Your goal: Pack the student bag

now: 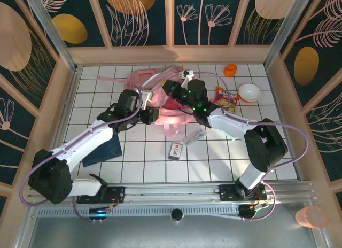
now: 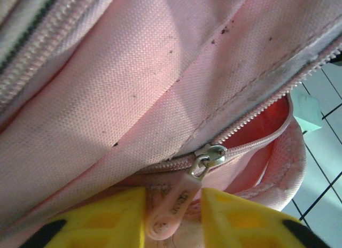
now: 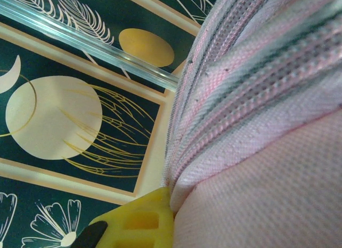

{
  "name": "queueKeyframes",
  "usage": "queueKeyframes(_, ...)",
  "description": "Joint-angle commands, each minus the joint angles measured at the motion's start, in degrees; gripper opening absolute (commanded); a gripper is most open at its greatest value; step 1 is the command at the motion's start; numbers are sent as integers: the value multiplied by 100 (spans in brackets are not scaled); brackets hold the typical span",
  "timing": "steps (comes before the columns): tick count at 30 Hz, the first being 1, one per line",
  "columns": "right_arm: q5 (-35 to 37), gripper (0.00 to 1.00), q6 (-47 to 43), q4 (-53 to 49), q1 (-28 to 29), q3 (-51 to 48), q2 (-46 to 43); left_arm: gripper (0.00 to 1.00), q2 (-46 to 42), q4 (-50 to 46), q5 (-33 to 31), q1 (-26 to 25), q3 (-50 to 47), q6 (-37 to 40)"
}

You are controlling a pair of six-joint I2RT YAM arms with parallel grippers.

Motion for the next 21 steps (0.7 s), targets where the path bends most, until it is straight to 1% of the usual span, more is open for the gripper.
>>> queueKeyframes(1, 31, 0, -207, 536, 68, 438, -78, 15, -29, 112, 229, -64, 166, 98)
queueKeyframes(3, 40, 0, -246, 444, 63, 474, -86, 6, -51, 32, 168, -63, 166, 107)
queueKeyframes(6, 18, 0, -303, 367, 51, 519, -113, 0, -44, -134, 4, -64, 166, 68)
queueKeyframes(12, -211, 0, -327, 299, -45, 545, -231, 0, 43, -518, -703, -30, 167, 6)
queueKeyframes(14, -351, 0, -318, 281, -102, 550, -325, 0, 87, -664, -917, 69, 166, 2)
queueKeyframes(17, -687, 0, -336, 241, -254, 584, -485, 0, 118, -790, -956, 426, 98, 41)
queueKeyframes(21, -1311, 0, -266, 172, -510, 668, -635, 0, 100, -707, -937, 980, -18, 190)
